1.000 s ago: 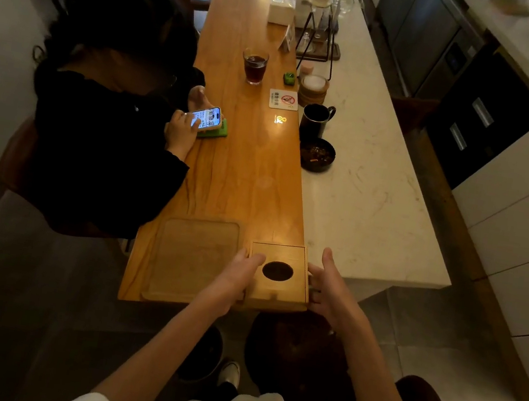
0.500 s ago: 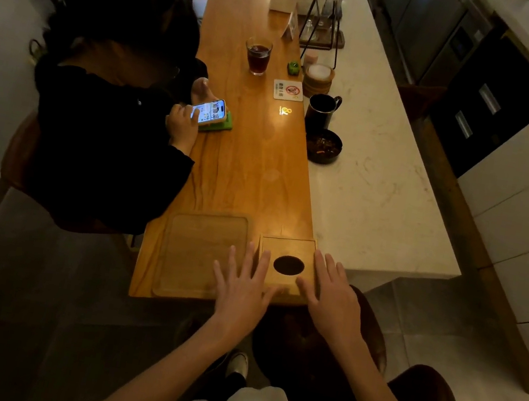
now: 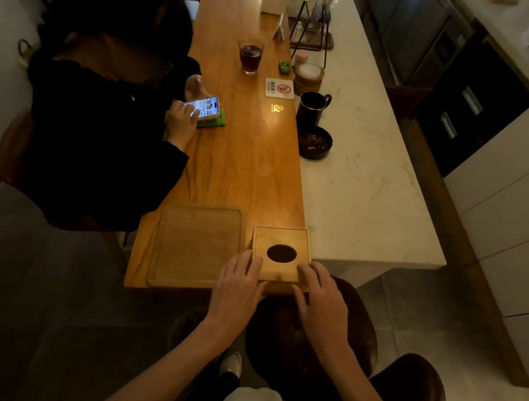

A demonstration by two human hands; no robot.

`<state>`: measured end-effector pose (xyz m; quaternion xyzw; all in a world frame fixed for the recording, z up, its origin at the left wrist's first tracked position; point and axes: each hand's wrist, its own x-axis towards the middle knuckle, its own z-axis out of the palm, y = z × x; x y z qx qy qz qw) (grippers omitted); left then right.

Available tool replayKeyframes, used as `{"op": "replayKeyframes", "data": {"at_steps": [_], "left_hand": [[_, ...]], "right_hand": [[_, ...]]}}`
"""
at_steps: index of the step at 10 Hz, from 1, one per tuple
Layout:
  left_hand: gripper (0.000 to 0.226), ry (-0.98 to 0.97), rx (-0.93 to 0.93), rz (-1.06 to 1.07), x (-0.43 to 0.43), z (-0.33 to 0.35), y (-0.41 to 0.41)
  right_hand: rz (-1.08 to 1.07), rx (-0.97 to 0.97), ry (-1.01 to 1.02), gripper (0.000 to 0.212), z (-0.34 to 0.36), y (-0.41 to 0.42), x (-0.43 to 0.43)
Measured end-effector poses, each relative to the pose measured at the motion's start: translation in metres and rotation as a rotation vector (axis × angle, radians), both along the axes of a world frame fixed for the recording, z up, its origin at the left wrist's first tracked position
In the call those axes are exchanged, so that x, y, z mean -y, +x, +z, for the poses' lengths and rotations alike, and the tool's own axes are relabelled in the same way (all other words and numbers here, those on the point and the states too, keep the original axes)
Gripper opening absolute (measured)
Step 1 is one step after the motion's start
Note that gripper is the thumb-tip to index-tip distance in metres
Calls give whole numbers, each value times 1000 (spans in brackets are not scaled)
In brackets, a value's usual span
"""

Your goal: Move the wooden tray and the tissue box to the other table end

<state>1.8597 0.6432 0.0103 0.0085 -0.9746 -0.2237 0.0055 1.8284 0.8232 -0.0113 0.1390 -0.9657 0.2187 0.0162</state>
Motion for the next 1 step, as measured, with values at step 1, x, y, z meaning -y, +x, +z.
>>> {"op": "replayKeyframes", "data": {"at_steps": [1], "left_hand": [[40, 110, -5, 68, -2, 5, 2]], "right_hand": [[-52, 129, -243, 40, 10, -4, 1]]}}
